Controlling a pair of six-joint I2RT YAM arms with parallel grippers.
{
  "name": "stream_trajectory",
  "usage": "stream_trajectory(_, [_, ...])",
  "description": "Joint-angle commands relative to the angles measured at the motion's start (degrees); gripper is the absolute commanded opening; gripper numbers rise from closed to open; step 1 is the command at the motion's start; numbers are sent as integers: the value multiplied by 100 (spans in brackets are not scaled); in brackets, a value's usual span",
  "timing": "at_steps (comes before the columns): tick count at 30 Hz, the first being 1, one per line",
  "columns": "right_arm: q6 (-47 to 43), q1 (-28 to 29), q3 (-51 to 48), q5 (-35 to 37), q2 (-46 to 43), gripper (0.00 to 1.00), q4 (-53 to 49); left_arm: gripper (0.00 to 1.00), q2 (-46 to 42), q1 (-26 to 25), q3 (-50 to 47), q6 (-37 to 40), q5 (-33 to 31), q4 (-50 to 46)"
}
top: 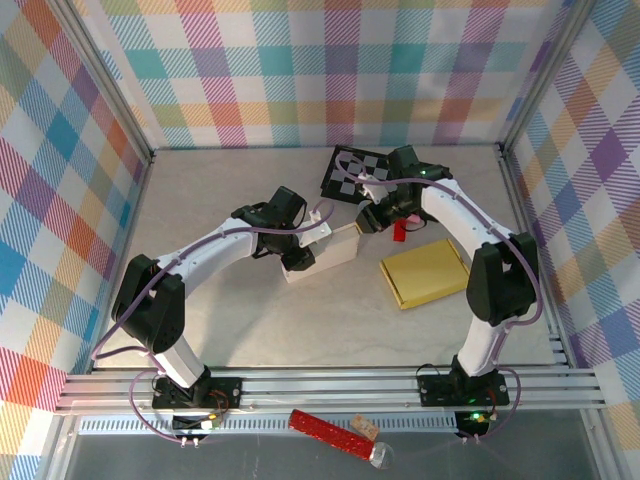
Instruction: Fold the paper box
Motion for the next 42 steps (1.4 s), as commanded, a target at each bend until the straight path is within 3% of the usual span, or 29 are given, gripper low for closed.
stream_trajectory(1, [-148, 56, 239, 124, 62, 23, -73, 34, 60, 58, 12, 81, 259, -363])
stream_trajectory(14, [-173, 156, 308, 274, 62, 20, -65, 34, 102, 58, 61, 66, 286, -381])
stream_trajectory(29, [-142, 308, 283, 625, -23, 0, -81, 34, 129, 82, 98, -5, 268, -363])
stream_trajectory(42, [1504, 483, 283, 1192, -121, 0, -282, 32, 265, 93, 263, -202, 62, -354])
